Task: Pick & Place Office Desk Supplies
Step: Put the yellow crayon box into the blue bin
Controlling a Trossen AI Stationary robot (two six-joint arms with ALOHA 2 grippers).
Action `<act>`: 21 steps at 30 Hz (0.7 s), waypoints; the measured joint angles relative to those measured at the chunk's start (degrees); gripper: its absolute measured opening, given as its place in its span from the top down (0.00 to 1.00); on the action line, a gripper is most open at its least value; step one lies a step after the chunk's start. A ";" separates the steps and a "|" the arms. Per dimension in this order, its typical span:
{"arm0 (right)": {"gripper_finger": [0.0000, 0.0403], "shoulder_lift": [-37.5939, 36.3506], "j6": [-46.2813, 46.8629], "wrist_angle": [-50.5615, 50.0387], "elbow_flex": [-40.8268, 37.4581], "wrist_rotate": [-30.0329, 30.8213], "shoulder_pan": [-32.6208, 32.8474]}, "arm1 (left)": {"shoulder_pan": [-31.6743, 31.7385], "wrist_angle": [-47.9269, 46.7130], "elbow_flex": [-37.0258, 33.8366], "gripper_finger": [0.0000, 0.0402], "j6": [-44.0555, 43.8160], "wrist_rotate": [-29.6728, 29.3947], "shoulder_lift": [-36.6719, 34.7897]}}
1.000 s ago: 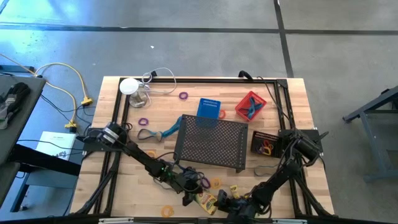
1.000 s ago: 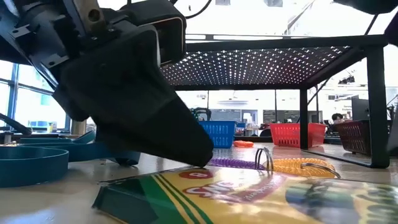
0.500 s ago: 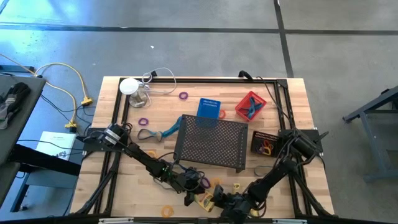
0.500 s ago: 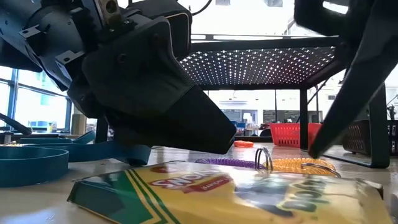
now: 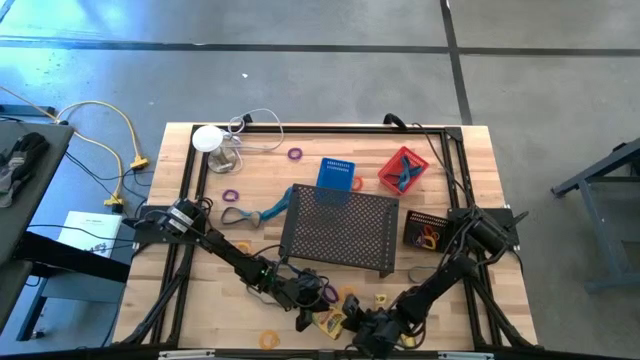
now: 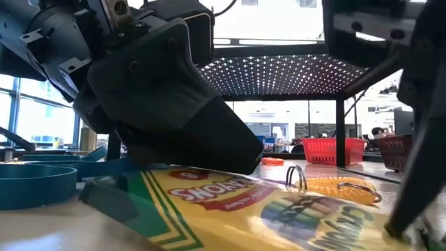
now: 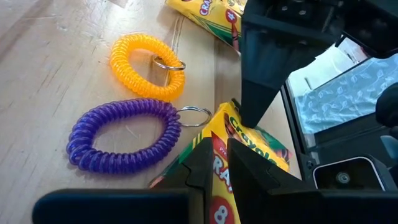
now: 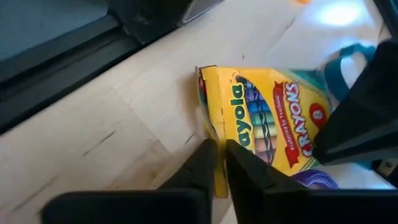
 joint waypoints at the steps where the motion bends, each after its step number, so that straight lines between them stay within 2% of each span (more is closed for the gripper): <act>1: 0.97 0.00 0.91 0.18 0.00 0.04 -0.06 | -0.04 0.00 0.00 0.89 0.04 0.00 0.00; 13: 0.99 0.07 1.46 1.58 -0.04 -0.79 -0.05 | -0.13 0.03 -0.07 0.89 0.17 0.34 -0.40; 16: 0.99 0.09 1.84 1.66 -0.04 1.71 0.93 | -0.54 -0.63 -0.18 0.89 1.08 2.30 -1.54; 21: 0.99 -0.04 2.26 3.12 -0.04 4.15 2.14 | -2.77 -6.93 -0.28 0.89 2.89 2.49 -5.72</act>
